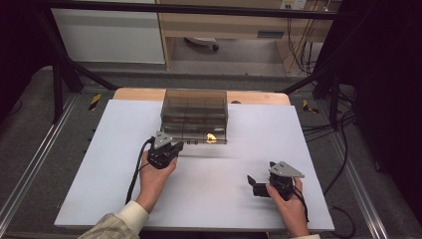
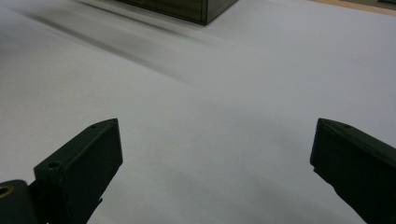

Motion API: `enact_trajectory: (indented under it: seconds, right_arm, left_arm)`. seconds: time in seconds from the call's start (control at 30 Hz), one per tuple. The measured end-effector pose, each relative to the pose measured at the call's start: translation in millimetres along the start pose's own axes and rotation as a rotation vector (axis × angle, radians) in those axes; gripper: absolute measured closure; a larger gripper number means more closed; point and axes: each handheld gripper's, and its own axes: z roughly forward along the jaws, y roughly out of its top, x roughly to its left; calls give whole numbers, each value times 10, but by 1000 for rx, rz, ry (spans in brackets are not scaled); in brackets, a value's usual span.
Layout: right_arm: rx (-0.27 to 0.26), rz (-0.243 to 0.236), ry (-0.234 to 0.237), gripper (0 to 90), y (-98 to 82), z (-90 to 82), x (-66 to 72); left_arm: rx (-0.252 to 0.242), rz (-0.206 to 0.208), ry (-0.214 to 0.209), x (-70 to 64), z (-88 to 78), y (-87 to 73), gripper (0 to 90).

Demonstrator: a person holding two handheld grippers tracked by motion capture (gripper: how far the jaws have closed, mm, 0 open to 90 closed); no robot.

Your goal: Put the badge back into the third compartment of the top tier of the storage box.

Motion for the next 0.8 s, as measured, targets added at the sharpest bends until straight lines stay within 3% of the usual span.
enact_trajectory:
  seconds: [0.8]
  right_arm:
    - [0,-5,-1,29,1,0,3]
  left_arm:
    - [2,-9,-8,-11,73,57,900]
